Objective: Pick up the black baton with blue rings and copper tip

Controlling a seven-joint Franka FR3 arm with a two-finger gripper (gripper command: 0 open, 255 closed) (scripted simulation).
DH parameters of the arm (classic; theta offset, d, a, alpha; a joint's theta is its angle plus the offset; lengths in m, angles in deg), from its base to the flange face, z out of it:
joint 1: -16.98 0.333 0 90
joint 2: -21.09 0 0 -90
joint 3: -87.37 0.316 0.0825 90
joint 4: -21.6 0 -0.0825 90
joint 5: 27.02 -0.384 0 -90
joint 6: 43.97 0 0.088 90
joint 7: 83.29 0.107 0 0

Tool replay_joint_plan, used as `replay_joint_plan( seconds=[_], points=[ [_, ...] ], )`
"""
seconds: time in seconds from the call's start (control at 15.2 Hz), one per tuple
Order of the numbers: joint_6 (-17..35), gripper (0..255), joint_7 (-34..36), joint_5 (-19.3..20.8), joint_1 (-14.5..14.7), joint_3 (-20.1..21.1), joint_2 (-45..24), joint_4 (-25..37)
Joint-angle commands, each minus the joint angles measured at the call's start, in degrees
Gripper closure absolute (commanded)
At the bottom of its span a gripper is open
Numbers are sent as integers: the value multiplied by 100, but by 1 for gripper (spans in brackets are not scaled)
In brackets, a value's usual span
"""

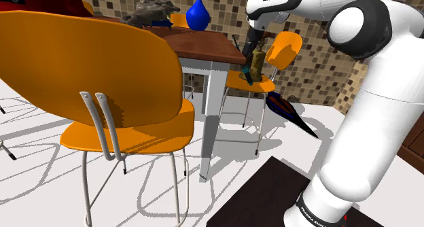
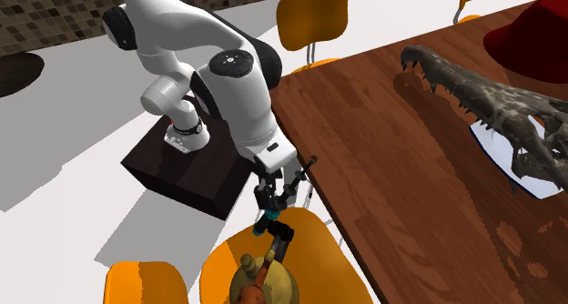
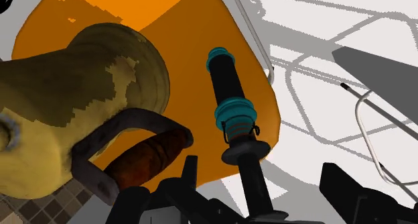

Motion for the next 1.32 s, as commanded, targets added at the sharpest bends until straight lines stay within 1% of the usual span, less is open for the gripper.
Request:
replay_joint_plan(
  seconds=[0.0, 0.4, 0.59, 0.66, 1.25],
  points=[
    [55, 0, -147, -141, -58, -24, -212, 173],
    [526, 0, -153, -135, -43, -11, -183, -325],
    [570, 0, -155, -136, -42, -10, -183, -369],
    [573, 255, -155, -137, -42, -10, -184, -370],
    [570, 255, -155, -136, -42, -10, -183, -369]
  ],
)
